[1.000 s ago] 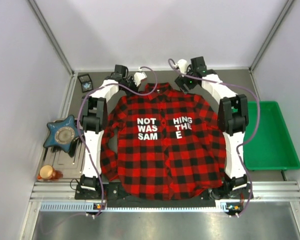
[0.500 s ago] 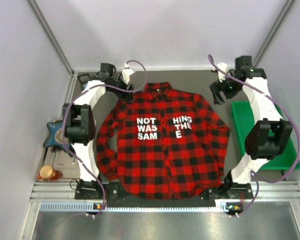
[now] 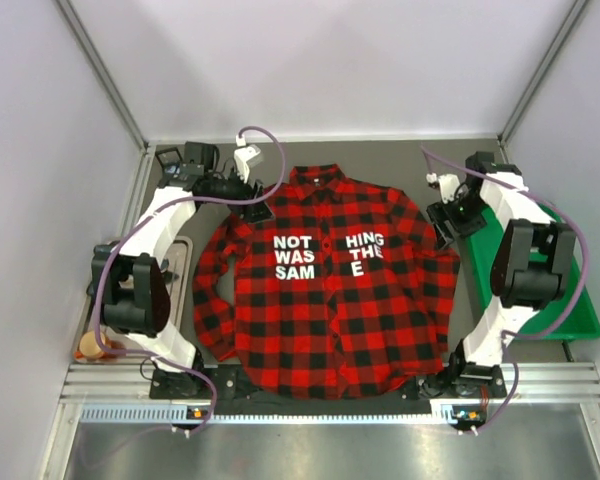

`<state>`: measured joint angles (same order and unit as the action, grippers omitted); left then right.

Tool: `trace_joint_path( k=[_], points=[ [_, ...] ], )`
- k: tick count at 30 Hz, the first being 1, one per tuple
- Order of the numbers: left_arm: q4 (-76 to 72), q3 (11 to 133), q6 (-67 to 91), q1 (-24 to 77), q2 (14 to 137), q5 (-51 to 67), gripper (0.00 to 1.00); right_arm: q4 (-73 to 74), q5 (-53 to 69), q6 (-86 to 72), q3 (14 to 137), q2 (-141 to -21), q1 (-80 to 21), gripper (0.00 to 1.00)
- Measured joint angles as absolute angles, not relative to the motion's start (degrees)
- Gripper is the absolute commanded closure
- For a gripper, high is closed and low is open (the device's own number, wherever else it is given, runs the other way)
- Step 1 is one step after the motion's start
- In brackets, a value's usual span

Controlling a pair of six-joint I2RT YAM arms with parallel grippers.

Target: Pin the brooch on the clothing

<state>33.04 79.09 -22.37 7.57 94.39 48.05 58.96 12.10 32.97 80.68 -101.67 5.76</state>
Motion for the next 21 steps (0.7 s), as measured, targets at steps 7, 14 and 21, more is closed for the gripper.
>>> trace_joint_path(
  k=[7, 14, 21],
  points=[
    [32.6, 75.5, -20.8, 7.6, 91.5, 48.2, 0.25, 57.4, 10.1, 29.8, 80.7, -108.1, 5.8, 0.49],
    [30.6, 75.1, -19.8, 7.6, 89.7, 48.6, 0.25, 57.6, 11.0, 28.2, 80.9, -109.0, 5.8, 1.0],
    [30.1, 74.5, -19.6, 7.6, 89.7, 48.6, 0.25, 58.8, 16.6, 26.3, 81.9, -108.0, 4.9, 1.0]
  ],
)
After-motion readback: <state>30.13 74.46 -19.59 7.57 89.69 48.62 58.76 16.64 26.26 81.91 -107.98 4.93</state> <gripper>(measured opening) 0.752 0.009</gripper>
